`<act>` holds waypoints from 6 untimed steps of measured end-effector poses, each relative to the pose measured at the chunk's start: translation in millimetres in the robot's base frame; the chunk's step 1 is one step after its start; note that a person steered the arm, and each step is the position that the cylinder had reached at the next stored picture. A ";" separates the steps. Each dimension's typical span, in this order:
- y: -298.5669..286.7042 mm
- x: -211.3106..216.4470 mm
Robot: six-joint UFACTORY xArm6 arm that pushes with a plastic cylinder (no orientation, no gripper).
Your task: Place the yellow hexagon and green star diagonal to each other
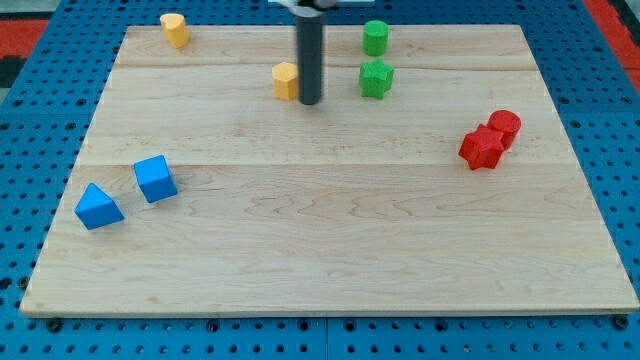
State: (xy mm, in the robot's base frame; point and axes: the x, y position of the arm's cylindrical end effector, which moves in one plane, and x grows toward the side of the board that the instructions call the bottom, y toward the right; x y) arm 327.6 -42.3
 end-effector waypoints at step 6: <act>60.0 -99.6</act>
State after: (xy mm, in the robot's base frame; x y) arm 228.0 17.7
